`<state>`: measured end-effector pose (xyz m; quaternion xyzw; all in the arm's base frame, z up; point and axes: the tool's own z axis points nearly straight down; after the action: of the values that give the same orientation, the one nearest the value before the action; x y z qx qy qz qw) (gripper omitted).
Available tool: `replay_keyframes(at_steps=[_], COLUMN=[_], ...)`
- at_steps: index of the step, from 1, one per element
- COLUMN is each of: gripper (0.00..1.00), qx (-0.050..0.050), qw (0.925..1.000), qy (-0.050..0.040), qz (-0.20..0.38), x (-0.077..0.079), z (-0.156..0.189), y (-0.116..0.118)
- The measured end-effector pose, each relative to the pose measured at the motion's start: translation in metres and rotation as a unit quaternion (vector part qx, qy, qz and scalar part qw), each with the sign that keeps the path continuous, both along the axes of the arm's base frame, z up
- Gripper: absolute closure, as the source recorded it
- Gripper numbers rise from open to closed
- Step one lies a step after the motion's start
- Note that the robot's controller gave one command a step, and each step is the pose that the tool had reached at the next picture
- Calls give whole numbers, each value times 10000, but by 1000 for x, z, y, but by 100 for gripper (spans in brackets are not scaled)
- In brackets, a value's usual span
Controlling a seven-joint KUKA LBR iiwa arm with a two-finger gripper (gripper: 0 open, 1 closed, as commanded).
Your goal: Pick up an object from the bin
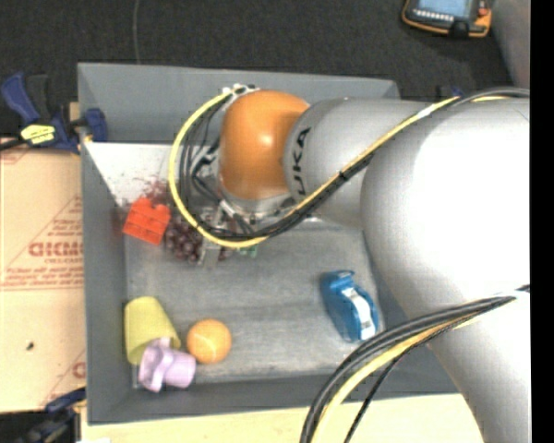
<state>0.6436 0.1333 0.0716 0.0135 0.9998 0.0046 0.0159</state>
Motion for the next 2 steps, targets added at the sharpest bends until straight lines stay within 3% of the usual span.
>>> replay_keyframes(at_steps=[2], gripper=[100], qx=[1], qw=[10000], qy=[3], qz=[-7], x=[-1], z=[9], y=[0])
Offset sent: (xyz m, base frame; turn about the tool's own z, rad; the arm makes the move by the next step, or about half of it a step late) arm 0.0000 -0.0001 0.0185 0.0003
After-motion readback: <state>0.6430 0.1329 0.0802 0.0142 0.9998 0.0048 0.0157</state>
